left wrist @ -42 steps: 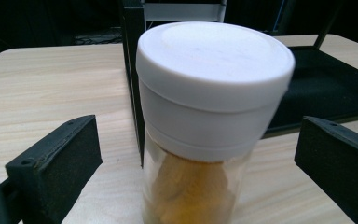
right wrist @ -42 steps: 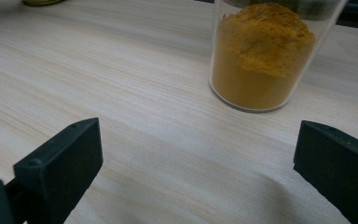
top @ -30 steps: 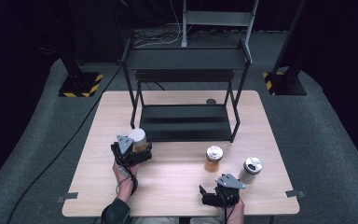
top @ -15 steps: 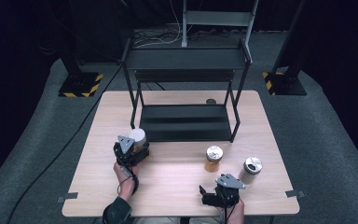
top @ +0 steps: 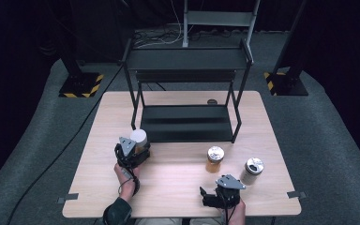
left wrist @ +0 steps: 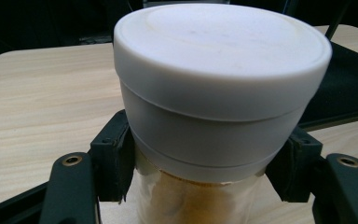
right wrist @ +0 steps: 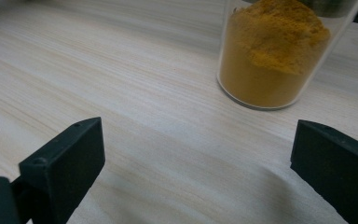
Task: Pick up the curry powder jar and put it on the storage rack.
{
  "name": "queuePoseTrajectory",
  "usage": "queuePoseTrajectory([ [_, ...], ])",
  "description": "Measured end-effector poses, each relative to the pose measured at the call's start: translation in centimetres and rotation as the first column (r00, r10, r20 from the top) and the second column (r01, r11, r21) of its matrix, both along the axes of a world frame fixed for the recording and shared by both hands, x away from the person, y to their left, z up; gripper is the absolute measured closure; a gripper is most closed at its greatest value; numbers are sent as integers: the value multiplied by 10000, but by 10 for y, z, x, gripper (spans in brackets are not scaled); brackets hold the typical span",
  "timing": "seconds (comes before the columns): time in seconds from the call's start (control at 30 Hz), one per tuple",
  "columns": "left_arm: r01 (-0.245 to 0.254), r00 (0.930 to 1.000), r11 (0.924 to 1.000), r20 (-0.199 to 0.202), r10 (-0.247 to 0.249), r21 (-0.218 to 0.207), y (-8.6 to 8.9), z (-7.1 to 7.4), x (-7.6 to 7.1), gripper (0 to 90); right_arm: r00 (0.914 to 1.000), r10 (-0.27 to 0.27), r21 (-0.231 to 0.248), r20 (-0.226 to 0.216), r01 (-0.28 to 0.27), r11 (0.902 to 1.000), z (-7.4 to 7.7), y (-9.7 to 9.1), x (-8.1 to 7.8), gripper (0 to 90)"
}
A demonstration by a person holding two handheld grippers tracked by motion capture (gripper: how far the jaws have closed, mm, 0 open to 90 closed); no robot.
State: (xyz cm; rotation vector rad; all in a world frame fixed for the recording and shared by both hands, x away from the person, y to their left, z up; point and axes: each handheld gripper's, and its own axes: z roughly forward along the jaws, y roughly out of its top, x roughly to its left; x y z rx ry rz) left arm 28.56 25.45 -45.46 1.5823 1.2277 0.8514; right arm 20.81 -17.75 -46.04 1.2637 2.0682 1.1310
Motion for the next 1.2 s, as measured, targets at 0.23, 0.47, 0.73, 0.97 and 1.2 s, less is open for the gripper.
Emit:
queuePoseTrajectory([
  [0.23,193,9998,9998,48,-194,94,4,2,0,344,10000,-45,5,29,45,10000,0,0,-1,15],
  [0.47,555,9983,9983,156,-558,155,9,9,-3,344,10000,-78,2,16,78,10000,0,1,-1,15],
  [0.73,881,9958,9960,216,-885,157,10,19,-4,345,10000,-37,-2,-91,37,10000,1,0,1,16],
  [0.97,1175,9929,9929,179,-1178,173,12,28,-5,345,9999,-21,-26,-122,21,10000,1,0,2,15],
  [1.2,1276,9914,9917,252,-1281,175,14,36,-5,345,9999,-37,-6,-108,37,10000,1,0,1,15],
])
